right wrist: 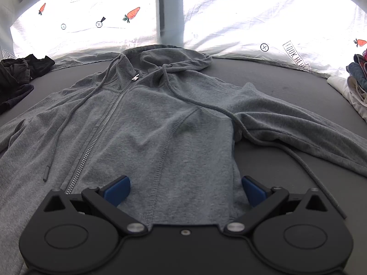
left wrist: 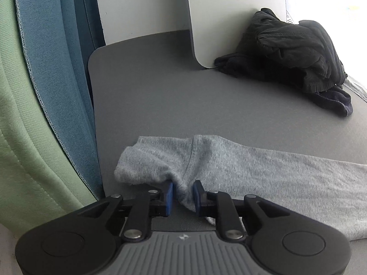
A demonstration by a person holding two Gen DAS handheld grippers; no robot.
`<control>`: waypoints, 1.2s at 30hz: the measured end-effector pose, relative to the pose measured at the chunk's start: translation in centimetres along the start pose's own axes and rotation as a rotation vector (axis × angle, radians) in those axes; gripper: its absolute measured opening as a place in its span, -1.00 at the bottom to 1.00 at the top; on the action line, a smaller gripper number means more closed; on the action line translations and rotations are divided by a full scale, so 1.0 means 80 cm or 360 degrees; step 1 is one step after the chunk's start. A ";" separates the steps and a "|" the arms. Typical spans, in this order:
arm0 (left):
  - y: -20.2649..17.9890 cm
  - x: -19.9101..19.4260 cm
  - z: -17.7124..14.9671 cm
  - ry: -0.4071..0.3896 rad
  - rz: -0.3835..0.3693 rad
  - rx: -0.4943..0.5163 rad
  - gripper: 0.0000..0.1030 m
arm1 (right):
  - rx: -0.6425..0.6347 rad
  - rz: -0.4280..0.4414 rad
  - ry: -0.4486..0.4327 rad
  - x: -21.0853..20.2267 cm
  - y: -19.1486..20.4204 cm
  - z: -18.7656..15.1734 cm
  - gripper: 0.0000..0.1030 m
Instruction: Fold clothes
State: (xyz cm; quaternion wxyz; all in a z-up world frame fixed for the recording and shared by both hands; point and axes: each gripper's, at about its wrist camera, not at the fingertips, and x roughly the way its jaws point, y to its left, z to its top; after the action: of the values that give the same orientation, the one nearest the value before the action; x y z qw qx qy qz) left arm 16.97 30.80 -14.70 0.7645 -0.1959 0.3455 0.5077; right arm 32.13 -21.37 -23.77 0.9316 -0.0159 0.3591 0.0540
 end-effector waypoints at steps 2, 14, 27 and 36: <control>0.003 -0.010 -0.001 0.0028 -0.0050 -0.0061 -0.21 | 0.0000 0.0001 0.0012 0.000 0.000 0.001 1.00; -0.079 -0.087 -0.060 0.0268 -0.1076 0.0287 0.20 | 0.0217 -0.0015 0.0147 -0.078 -0.051 -0.042 0.55; -0.132 -0.144 -0.161 0.0554 -0.1510 0.0837 0.19 | 0.0366 0.0142 0.0159 -0.143 -0.074 -0.094 0.16; -0.115 -0.161 -0.157 0.0660 -0.1579 0.0759 -0.79 | 0.0639 0.0324 0.0098 -0.183 -0.111 -0.086 -0.70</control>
State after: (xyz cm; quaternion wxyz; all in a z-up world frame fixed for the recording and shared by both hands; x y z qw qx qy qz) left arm 18.11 10.66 -14.41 0.8501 -0.2521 0.4595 -0.0515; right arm 17.75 -32.00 -19.16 0.8944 0.2044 0.3907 0.0747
